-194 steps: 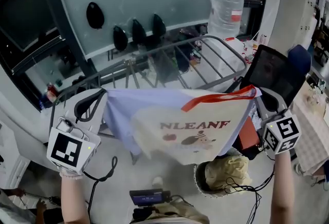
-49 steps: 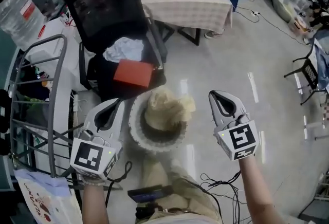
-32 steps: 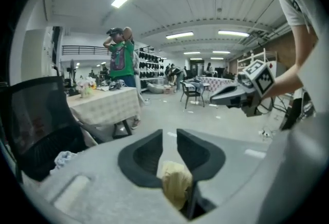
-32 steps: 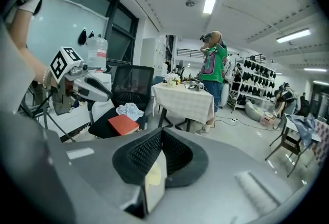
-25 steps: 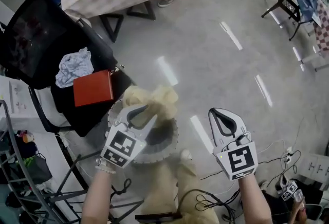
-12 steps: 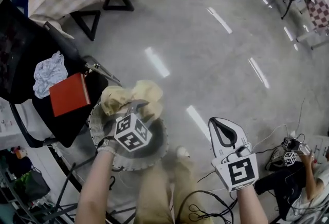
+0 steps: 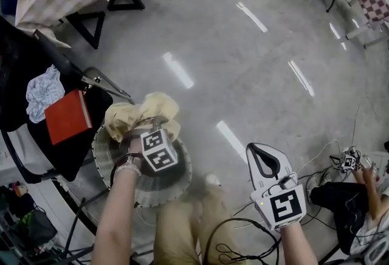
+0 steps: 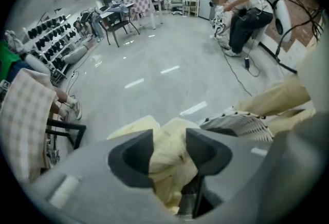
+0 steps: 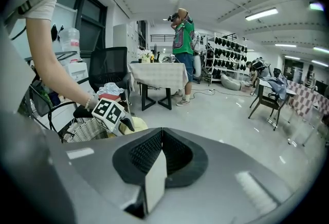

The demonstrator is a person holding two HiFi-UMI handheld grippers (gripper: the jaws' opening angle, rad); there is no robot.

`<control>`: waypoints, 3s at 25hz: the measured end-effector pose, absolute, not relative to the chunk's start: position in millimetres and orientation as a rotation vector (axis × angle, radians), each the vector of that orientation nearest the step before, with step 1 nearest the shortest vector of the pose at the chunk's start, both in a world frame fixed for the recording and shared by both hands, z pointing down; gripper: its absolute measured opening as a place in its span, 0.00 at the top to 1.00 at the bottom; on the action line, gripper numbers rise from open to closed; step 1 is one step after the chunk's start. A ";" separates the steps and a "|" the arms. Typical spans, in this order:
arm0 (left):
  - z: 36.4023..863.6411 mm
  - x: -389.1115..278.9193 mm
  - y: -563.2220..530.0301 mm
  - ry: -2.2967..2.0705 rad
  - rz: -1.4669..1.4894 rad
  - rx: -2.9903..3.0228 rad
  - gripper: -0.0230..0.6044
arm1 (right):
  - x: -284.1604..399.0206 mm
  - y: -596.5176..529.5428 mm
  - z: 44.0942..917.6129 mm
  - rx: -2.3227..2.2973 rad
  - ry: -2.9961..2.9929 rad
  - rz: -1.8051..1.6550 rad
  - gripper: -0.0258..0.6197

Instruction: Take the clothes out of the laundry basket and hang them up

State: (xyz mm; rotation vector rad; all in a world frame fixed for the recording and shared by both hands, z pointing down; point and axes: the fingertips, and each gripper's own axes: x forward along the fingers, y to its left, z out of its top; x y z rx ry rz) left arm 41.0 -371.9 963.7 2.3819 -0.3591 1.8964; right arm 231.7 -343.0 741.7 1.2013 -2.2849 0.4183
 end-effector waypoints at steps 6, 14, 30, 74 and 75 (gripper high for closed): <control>951.2 37.9 -381.4 -0.415 1.877 2.369 0.93 | 228.1 -347.5 733.5 1.212 -2.292 0.417 0.96; 861.9 15.4 -400.3 -0.780 1.438 2.350 0.94 | 205.4 -346.0 702.5 1.168 -2.342 0.385 0.96; 538.4 -23.5 -424.5 -1.331 1.013 2.500 0.94 | 164.9 -341.4 556.7 1.087 -2.525 0.320 0.82; 84.8 -184.3 -312.2 -2.314 0.960 2.505 0.94 | -119.0 -252.0 487.2 0.047 -2.780 0.094 0.90; 87.5 -194.7 -310.3 -2.322 0.958 2.484 0.94 | -119.1 -258.2 490.3 0.071 -2.761 0.092 0.94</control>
